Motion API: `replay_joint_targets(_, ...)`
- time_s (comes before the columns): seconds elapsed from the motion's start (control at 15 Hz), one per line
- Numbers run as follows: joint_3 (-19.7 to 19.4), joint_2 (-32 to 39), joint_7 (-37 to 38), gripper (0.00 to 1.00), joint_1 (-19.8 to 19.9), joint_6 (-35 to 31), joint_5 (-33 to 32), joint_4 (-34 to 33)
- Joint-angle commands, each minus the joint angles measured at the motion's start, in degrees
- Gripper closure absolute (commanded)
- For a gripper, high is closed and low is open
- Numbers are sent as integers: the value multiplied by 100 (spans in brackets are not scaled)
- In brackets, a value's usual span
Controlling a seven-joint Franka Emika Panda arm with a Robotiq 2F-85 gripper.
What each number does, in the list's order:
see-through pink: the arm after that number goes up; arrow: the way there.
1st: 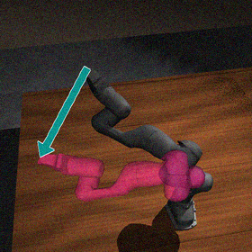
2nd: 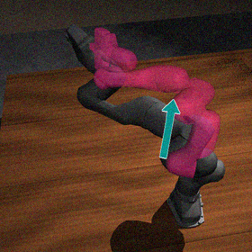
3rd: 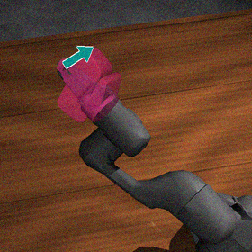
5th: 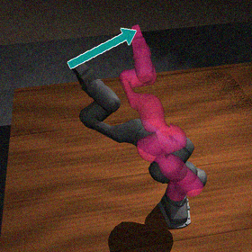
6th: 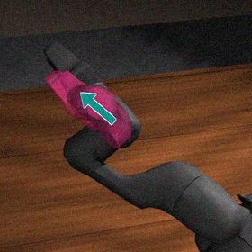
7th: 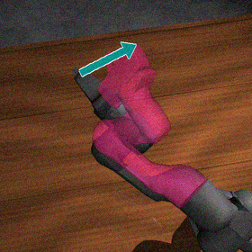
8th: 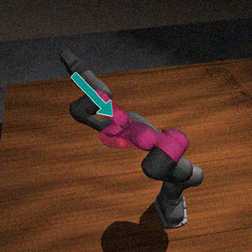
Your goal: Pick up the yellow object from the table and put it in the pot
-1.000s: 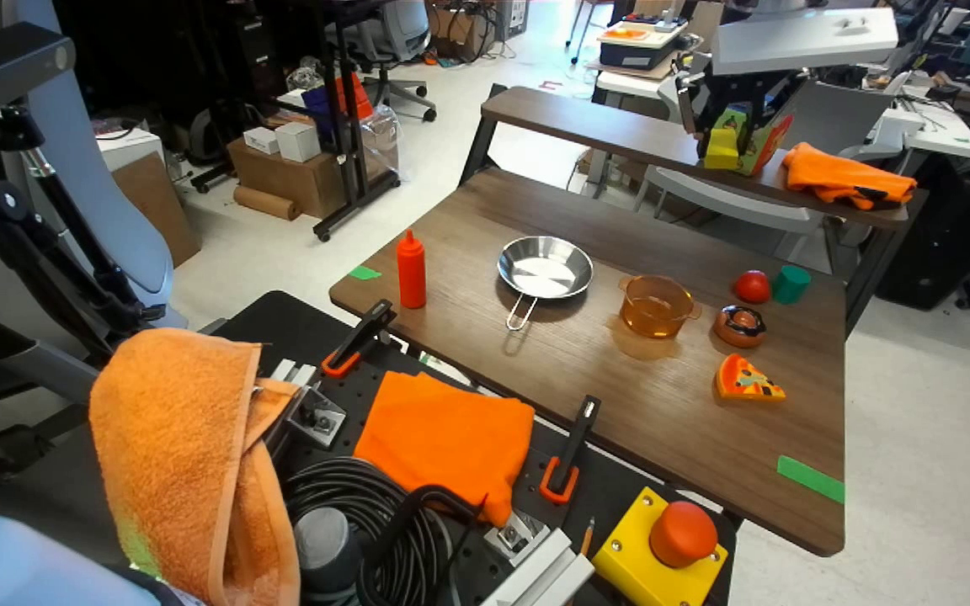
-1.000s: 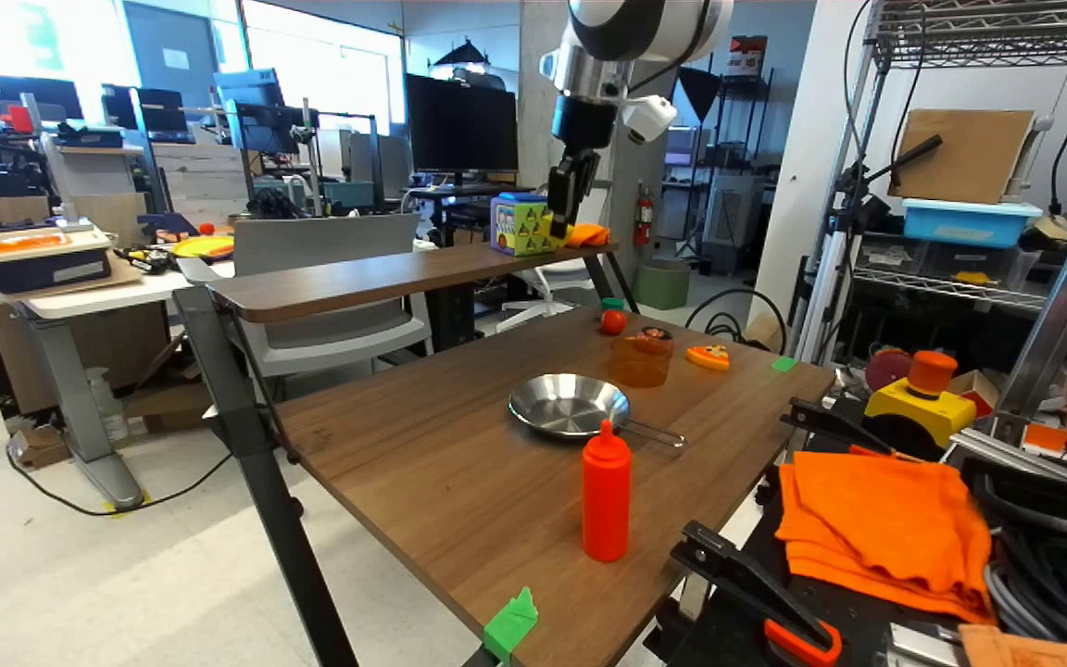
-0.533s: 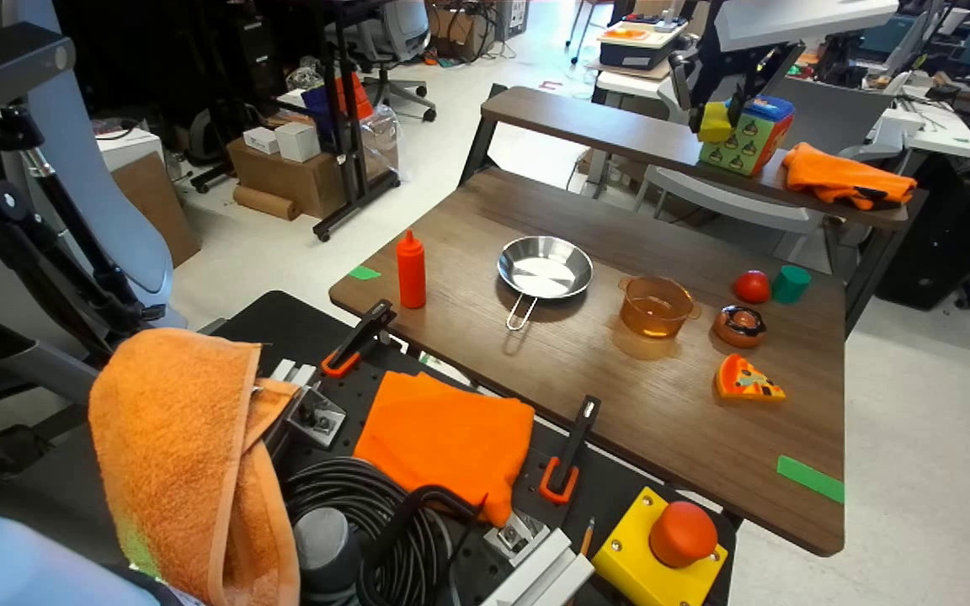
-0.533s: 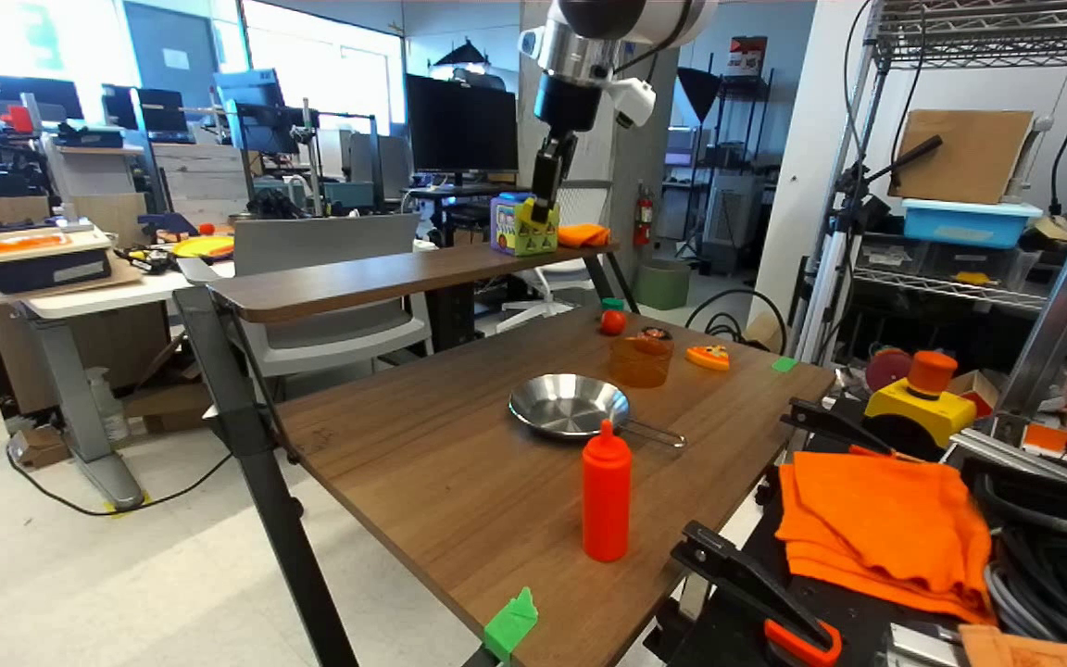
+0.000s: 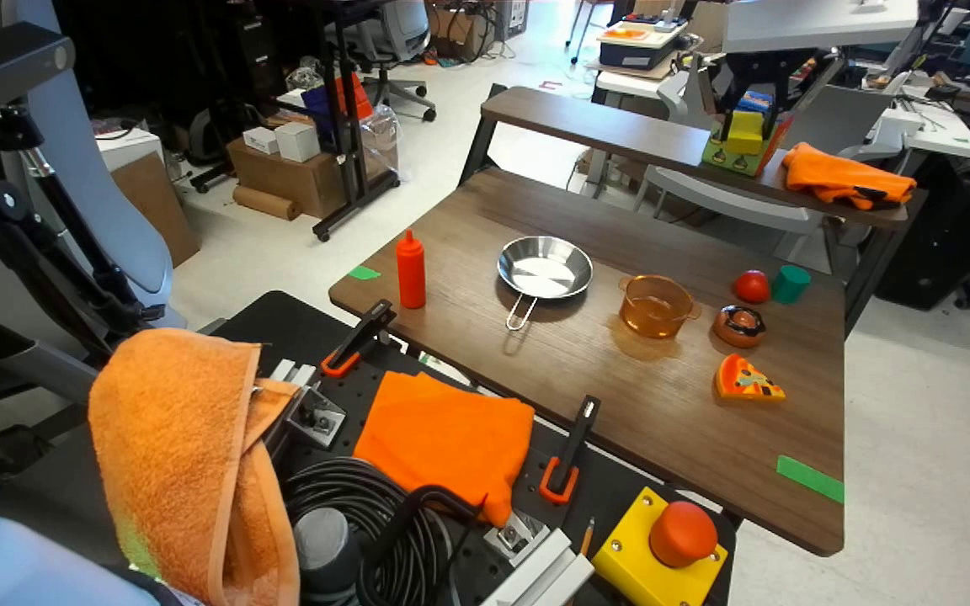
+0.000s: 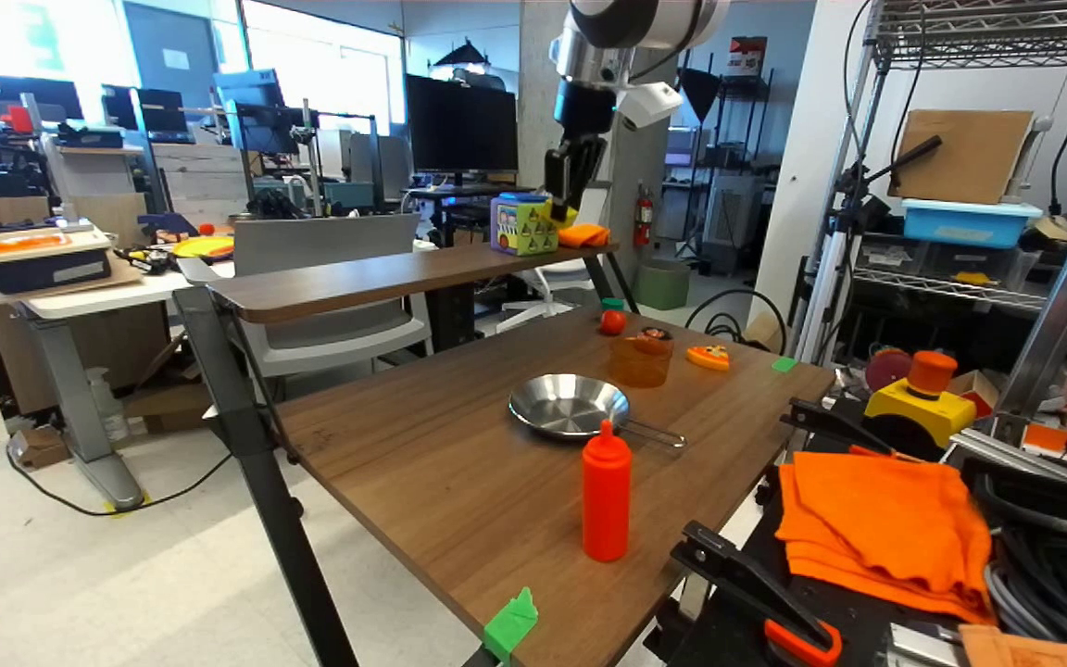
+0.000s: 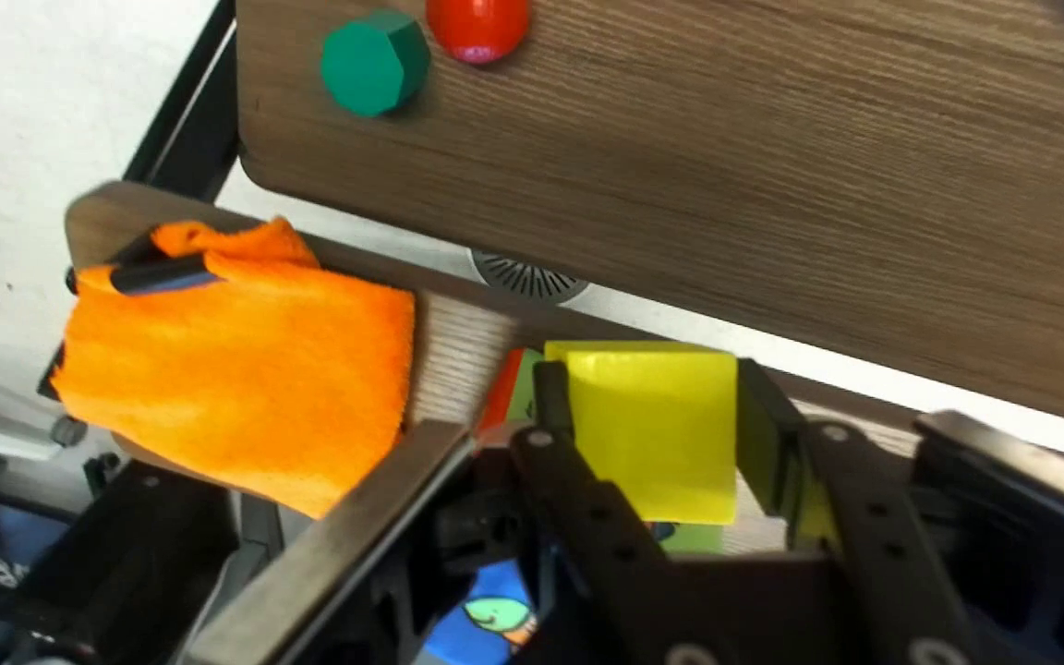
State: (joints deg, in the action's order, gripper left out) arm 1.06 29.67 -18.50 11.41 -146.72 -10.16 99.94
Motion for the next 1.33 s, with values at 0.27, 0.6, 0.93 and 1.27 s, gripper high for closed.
replay_joint_targets(0.27, -692, -199, 1411, 80, -522, 436, -94, 221)
replay_joint_targets(0.6, -817, -570, 1637, 80, -775, -2, -418, 948)
replay_joint_targets(0.93, -920, -893, 1953, 80, -946, -756, -758, 1715)
replay_joint_targets(1.27, -1447, -1064, 2759, 80, -1348, -1509, -1570, 2305)
